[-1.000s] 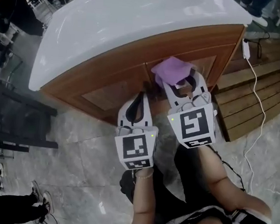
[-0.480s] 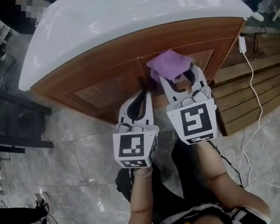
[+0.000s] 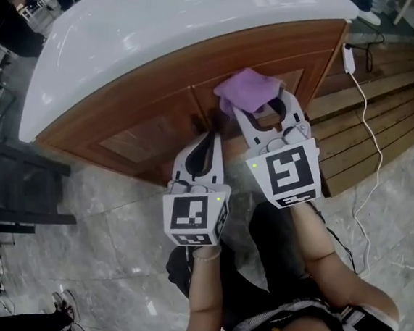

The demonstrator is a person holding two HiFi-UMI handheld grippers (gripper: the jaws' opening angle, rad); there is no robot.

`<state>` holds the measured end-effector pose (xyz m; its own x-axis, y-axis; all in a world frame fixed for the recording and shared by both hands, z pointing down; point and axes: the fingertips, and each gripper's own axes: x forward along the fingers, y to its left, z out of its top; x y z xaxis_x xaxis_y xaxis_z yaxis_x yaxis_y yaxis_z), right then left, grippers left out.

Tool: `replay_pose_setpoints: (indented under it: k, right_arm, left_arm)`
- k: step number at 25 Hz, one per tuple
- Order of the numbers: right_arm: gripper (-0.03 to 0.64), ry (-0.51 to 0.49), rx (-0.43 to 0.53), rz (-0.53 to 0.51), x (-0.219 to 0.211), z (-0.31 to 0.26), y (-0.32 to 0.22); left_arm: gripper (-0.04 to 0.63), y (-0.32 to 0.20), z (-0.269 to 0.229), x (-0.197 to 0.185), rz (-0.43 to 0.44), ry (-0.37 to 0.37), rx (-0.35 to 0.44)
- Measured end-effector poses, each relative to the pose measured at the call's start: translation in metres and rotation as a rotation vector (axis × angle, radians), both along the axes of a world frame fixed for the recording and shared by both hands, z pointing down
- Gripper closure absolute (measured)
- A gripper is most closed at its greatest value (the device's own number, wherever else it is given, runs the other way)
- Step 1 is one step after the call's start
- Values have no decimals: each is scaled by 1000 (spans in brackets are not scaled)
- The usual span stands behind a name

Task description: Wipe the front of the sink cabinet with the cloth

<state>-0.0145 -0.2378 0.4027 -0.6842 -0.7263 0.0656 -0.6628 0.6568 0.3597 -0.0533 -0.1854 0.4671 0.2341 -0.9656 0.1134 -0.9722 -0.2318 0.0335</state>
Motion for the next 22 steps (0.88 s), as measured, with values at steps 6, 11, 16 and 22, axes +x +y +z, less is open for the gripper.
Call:
replay_pose_setpoints:
  k: [6,11,16,22]
  right_arm:
    - [453,12,2,38,19,1,-9]
    - [453,15,-2,73,36,1,-18]
    - [453,22,-4,111,51,1,-27]
    - [453,33,-5,135,64,1,-34]
  left_arm:
    - [595,-2,0,5,19,-4,10]
    - [595,-5,-1,12,39,-7,17]
    - [595,-6,-1,19,60,-10,18]
    - [595,-7,1,20,62,-11,12]
